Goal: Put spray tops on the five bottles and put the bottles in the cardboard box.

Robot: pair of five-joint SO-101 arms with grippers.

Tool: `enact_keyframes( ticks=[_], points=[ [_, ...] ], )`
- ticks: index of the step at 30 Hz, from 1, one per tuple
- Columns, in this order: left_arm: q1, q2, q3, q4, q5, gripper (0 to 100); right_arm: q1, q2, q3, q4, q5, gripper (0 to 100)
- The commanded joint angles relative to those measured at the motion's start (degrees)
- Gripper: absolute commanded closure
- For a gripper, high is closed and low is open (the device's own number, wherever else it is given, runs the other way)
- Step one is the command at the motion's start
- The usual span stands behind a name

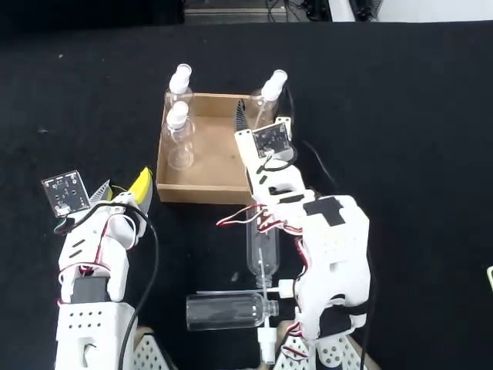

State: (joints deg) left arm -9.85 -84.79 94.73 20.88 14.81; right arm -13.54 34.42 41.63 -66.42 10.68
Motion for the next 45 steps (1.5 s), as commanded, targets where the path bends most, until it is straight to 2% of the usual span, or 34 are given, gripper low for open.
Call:
enact_keyframes(
  ticks=[1,6,12,18,26,33,45],
  points=[
    [0.48,-0.97,-0.84,-1.23,0.09,75,-0.44,-3.74,-0.31,-1.41,0.44,68.8],
    [0.48,-0.97,-0.84,-1.23,0.09,75,-0.53,-3.74,-0.22,-1.41,3.52,68.8],
    [0.48,-0.97,-0.84,-1.23,0.09,75,-1.14,-3.74,-0.31,-1.41,11.34,68.8],
    [0.48,-0.97,-0.92,-1.23,0.09,75,-0.79,-3.74,-1.54,-1.41,12.31,68.8],
    [0.48,-1.05,-1.01,-1.23,0.09,75,-1.41,-3.74,-1.63,-1.76,17.93,68.8],
    [0.48,-1.05,-1.01,-1.23,0.09,75,-1.67,-3.74,-1.36,-4.92,20.57,68.8],
    [0.48,-1.05,-1.01,-1.23,0.09,75,-2.37,-3.65,0.57,-5.01,20.48,68.8]
  ],
)
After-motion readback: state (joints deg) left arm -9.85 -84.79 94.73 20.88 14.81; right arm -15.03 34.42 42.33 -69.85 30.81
